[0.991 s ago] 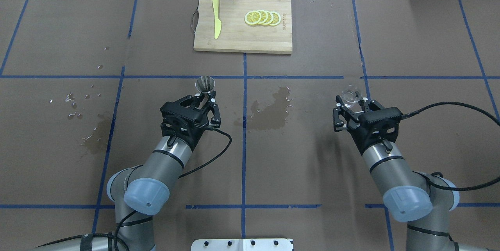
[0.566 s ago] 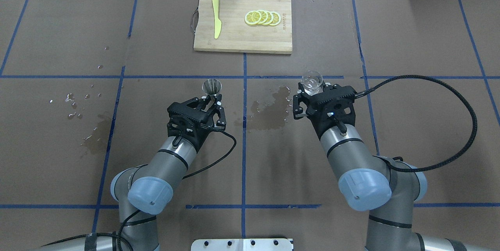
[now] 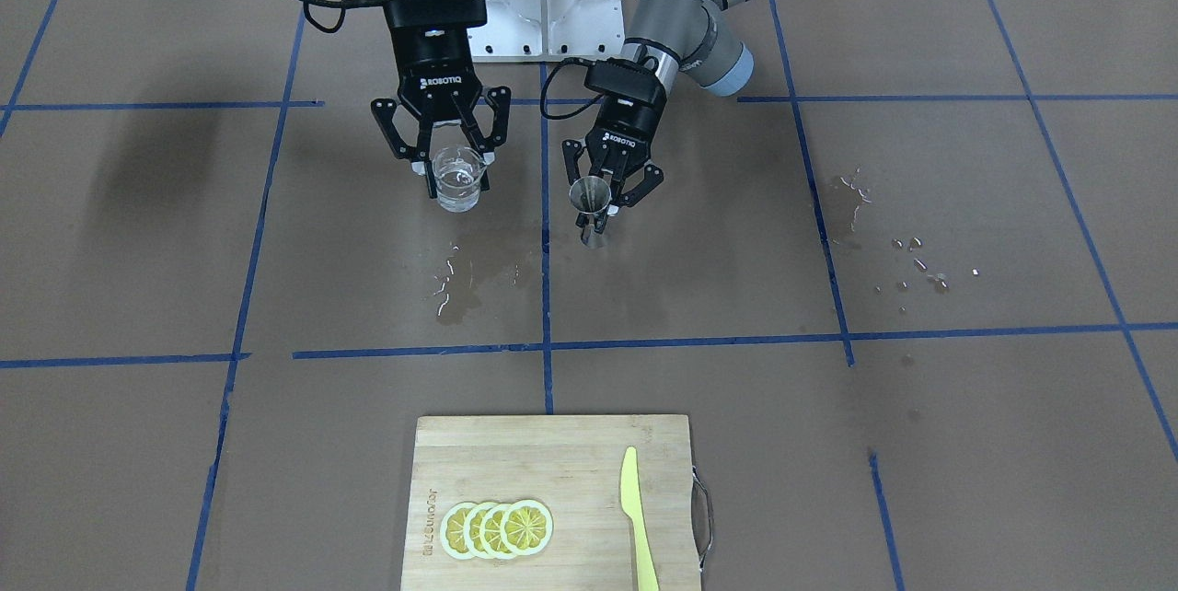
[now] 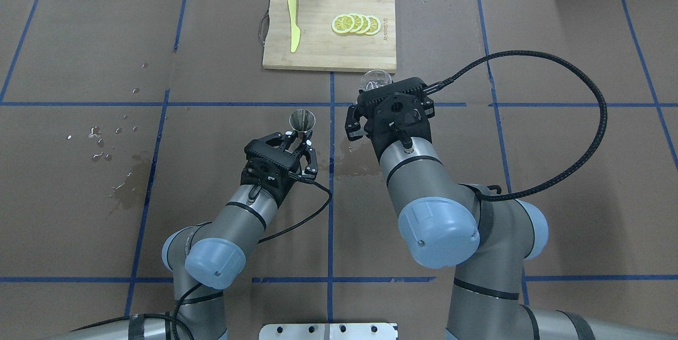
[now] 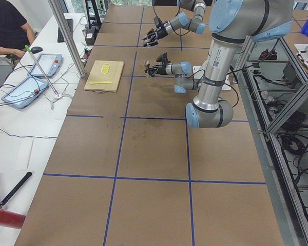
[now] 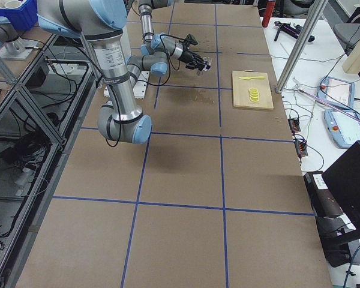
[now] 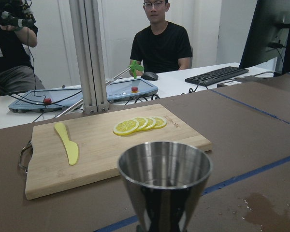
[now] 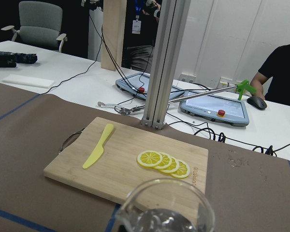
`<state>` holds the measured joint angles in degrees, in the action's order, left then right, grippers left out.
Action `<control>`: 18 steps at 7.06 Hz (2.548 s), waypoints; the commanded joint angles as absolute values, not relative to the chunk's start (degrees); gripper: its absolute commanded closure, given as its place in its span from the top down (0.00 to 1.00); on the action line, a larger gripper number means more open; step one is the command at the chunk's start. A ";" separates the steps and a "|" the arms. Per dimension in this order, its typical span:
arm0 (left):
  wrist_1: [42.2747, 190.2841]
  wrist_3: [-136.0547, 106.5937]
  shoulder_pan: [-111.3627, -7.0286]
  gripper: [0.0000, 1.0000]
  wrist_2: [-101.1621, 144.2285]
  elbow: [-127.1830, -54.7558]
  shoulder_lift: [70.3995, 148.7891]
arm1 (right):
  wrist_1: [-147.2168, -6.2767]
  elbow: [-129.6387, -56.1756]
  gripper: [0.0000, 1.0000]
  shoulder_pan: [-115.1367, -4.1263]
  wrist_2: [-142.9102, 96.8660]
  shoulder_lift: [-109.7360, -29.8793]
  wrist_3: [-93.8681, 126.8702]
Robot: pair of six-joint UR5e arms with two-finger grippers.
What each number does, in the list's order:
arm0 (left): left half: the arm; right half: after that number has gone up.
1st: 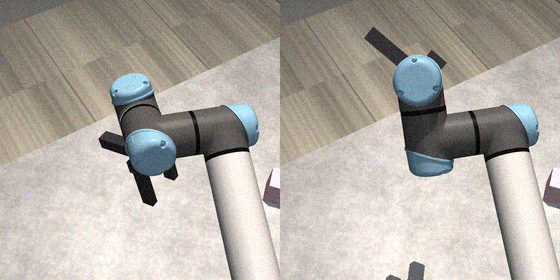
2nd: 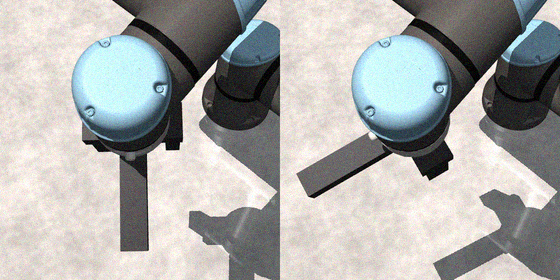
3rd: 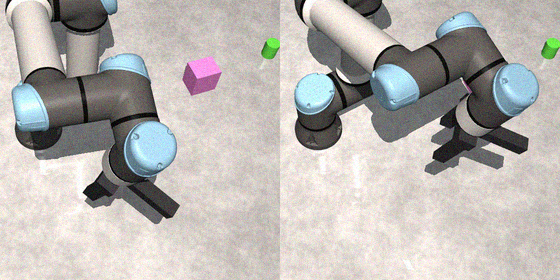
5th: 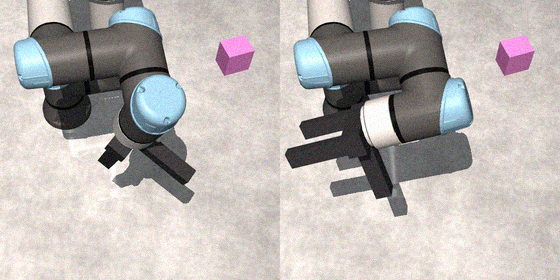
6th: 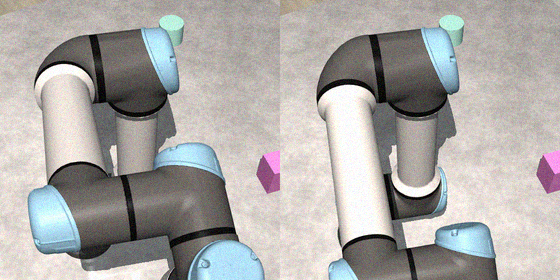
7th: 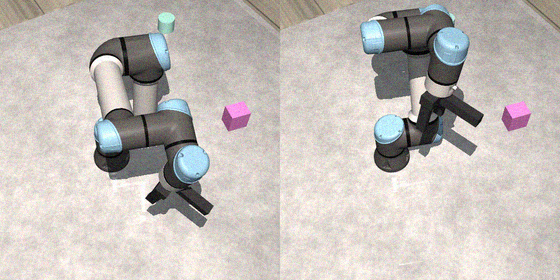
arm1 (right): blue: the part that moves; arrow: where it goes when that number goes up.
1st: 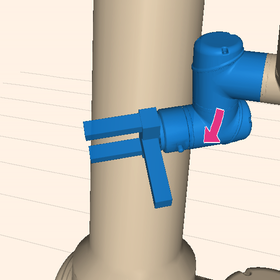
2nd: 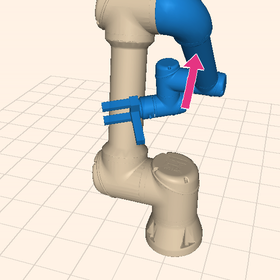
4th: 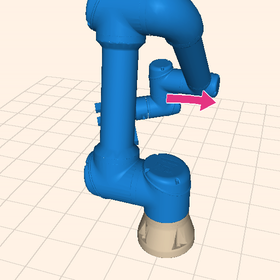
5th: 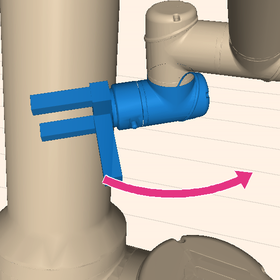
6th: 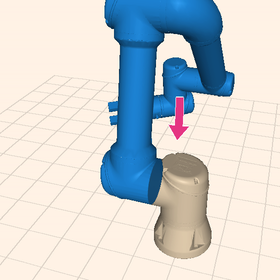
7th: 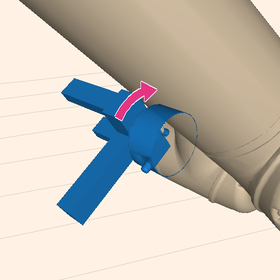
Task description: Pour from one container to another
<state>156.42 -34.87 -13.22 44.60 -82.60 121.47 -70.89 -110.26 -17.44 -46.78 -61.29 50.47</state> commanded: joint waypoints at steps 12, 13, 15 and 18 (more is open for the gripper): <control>157.59 -33.31 -12.92 0.00 44.30 -80.51 123.49 | -86.91 -104.94 0.00 -17.14 -50.72 -49.39 34.74; 157.50 -33.31 -12.92 0.00 44.30 -80.51 123.66 | -88.23 -105.03 0.00 -16.96 -50.36 -49.31 32.72; 157.41 -33.31 -12.83 0.00 44.21 -80.51 123.66 | -89.47 -105.21 0.00 -16.79 -49.49 -48.96 27.35; 157.41 -33.31 -12.92 0.00 44.21 -80.51 123.66 | -90.62 -105.03 0.00 -16.61 -48.52 -48.87 21.46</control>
<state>157.42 -33.31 -12.88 44.21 -80.51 123.66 -90.46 -105.12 -16.70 -48.87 -48.90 23.35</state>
